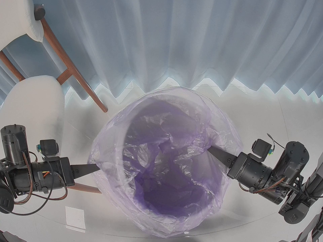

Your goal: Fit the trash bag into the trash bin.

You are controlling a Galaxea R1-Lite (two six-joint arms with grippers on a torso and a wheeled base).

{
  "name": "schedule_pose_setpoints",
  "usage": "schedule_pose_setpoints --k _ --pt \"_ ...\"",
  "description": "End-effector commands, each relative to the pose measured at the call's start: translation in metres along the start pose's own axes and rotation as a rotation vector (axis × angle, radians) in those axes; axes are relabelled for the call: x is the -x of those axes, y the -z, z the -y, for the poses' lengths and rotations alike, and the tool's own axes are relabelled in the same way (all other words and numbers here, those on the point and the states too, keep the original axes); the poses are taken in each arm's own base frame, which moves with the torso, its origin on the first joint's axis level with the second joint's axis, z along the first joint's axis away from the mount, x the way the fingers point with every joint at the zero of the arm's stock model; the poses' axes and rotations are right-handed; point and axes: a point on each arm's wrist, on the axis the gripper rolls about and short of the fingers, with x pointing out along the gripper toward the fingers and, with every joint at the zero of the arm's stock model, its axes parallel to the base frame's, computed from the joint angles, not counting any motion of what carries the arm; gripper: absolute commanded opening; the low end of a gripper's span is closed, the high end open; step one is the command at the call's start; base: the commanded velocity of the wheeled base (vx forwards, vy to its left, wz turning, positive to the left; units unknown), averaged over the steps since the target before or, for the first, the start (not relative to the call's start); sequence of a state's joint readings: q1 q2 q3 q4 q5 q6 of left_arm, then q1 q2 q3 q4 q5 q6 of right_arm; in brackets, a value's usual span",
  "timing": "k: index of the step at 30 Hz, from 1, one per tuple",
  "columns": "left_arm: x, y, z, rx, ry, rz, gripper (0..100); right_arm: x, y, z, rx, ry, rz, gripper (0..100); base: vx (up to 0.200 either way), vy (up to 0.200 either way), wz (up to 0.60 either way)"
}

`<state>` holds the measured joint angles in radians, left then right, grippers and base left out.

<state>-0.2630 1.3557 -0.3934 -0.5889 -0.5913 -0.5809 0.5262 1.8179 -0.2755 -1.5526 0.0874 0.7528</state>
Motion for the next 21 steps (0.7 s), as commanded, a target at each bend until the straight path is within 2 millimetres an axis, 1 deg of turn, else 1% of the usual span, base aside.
schedule_pose_setpoints --k 1,10,16,21 --pt "0.002 -0.005 -0.003 0.003 -0.015 0.026 0 0.002 -0.002 -0.002 0.000 -0.013 0.012 0 0.000 0.000 0.00" --pt "0.006 -0.012 -0.010 0.014 -0.052 0.062 0 0.005 -0.005 -0.006 -0.005 -0.034 0.016 0 0.000 0.000 0.00" --pt "0.002 -0.008 -0.017 -0.013 -0.076 0.033 0 0.006 -0.006 -0.006 -0.011 -0.032 0.014 0 0.000 0.000 0.00" --pt "0.001 -0.009 -0.018 -0.023 -0.089 0.039 0 0.006 -0.005 -0.006 -0.011 -0.037 0.008 0 0.000 0.000 0.00"
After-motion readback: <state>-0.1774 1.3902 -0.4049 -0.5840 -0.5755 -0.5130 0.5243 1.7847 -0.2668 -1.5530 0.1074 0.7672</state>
